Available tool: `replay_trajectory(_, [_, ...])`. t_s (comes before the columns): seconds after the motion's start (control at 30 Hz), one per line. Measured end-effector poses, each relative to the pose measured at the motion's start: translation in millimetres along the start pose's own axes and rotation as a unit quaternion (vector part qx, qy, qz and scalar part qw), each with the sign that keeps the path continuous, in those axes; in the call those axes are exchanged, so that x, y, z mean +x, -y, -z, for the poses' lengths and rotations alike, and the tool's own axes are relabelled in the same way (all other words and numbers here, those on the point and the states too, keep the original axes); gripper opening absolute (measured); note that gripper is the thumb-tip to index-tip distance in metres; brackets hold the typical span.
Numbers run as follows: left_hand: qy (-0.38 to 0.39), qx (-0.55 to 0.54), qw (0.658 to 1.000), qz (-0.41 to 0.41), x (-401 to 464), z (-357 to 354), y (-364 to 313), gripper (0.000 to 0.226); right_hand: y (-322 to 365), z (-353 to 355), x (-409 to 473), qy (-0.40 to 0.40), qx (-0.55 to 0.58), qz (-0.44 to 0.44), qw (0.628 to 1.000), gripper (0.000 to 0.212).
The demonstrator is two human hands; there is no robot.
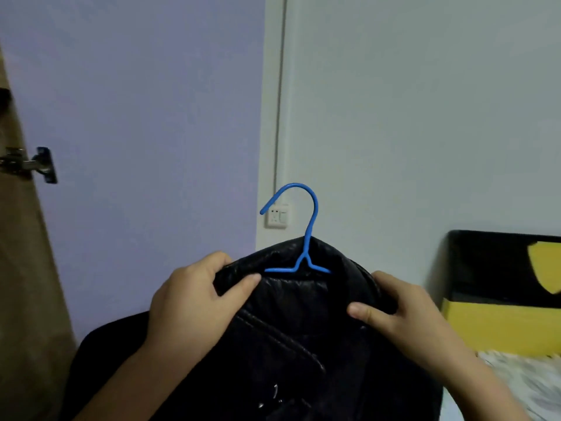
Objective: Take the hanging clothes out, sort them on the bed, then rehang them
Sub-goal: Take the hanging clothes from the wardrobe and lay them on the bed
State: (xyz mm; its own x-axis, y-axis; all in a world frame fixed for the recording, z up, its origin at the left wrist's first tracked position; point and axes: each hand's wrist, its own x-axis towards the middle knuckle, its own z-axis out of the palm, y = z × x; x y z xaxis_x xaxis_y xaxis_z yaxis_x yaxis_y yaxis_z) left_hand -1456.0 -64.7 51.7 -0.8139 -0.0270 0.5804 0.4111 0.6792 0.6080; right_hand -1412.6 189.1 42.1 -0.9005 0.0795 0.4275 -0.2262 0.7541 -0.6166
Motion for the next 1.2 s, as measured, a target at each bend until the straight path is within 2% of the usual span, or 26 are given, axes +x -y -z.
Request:
replay_trajectory(0.2, [0.101,-0.084,0.989,-0.064,-4,-8,-19,0.03,7,16,-62,-0.152,-0.084,-0.065,0.983,0.058])
replay_trajectory(0.33, [0.17,-0.137,0.97,-0.107,-15,-15,-35,0.03,22,26,-111,-0.219,-0.112,-0.117,0.962,0.038])
replay_trajectory(0.47, [0.228,-0.181,0.945,-0.149,-37,-33,-63,0.027,32,48,-164,-0.254,-0.146,-0.185,0.938,0.038])
replay_trajectory(0.6, [0.278,-0.218,0.914,-0.199,-65,-54,-101,0.033,35,75,-218,-0.298,-0.189,-0.238,0.905,0.041])
replay_trajectory(0.83, [0.374,-0.298,0.842,-0.25,-133,-97,-179,0.019,33,131,-308,-0.364,-0.248,-0.325,0.837,0.042])
replay_trajectory(0.97, [0.423,-0.316,0.808,-0.261,-177,-127,-232,0.012,22,169,-356,-0.385,-0.261,-0.367,0.806,0.039])
replay_trajectory(1.2, [0.465,-0.342,0.777,-0.251,-256,-175,-328,0.017,-14,245,-429,-0.415,-0.281,-0.412,0.761,0.04])
